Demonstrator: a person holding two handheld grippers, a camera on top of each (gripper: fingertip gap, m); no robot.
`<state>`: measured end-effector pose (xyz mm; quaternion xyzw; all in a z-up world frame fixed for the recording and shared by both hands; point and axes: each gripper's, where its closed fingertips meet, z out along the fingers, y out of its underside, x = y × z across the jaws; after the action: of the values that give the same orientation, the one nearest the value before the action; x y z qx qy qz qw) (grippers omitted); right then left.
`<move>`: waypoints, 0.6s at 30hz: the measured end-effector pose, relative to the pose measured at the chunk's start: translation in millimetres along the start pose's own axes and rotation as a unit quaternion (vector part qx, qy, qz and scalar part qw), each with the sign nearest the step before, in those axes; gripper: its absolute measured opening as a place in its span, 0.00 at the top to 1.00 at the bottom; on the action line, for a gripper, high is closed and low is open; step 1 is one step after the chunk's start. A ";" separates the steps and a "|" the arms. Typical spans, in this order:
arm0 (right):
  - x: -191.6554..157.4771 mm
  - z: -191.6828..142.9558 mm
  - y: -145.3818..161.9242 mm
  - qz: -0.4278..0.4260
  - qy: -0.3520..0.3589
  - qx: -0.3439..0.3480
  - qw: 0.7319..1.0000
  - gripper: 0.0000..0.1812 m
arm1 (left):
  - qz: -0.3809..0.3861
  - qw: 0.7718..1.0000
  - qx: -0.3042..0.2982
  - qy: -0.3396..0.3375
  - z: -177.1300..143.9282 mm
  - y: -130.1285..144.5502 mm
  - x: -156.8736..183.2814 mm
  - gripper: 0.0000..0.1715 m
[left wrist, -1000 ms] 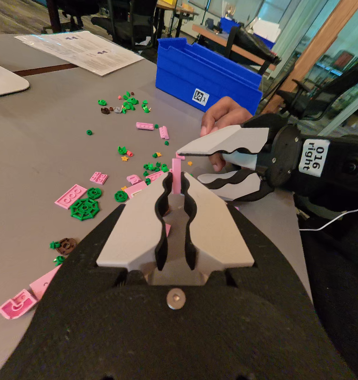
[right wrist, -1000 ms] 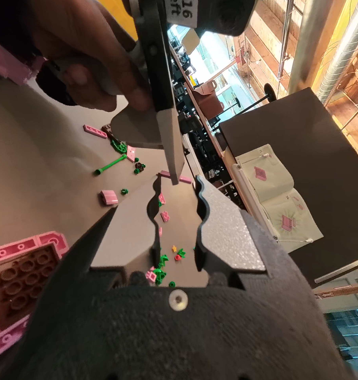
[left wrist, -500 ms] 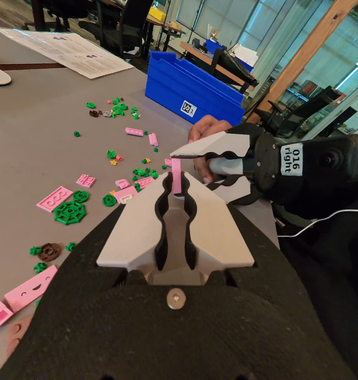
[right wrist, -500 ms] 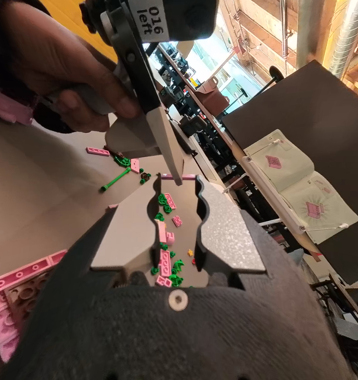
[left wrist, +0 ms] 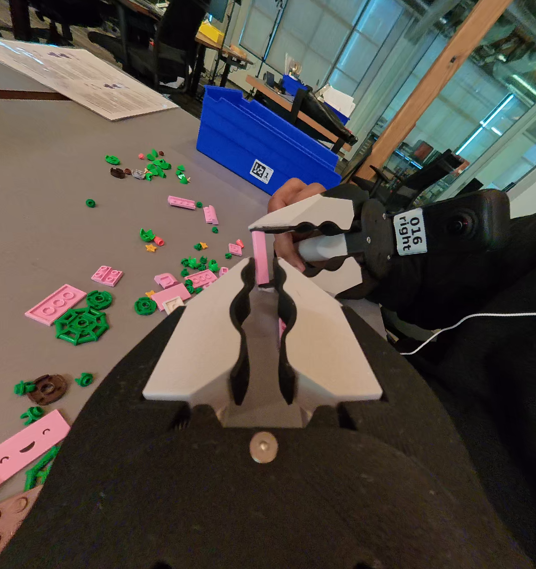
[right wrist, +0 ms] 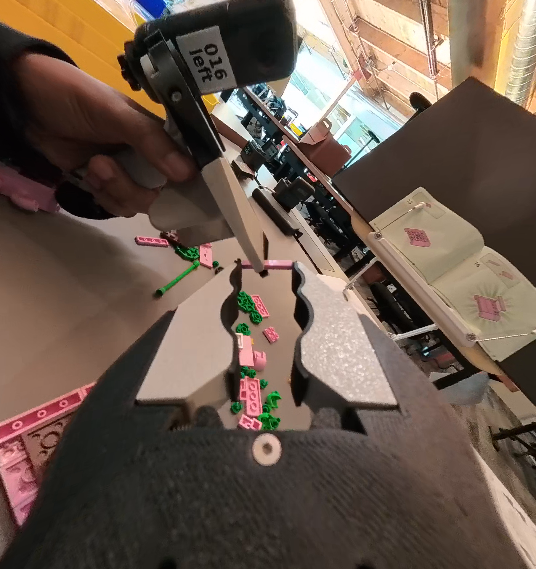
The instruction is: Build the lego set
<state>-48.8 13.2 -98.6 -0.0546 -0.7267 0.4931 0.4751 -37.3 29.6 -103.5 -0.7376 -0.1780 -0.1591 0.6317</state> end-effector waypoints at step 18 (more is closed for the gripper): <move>-1.5 1.0 5.6 -0.022 0.002 -0.017 1.000 0.83 | 0.007 0.999 -0.006 -0.037 -2.5 1.1 -11.5 0.99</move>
<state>-51.0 14.6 -104.0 -0.0480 -0.7351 0.4697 0.4866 -47.0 26.2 -109.4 -0.7479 -0.1951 -0.1286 0.6213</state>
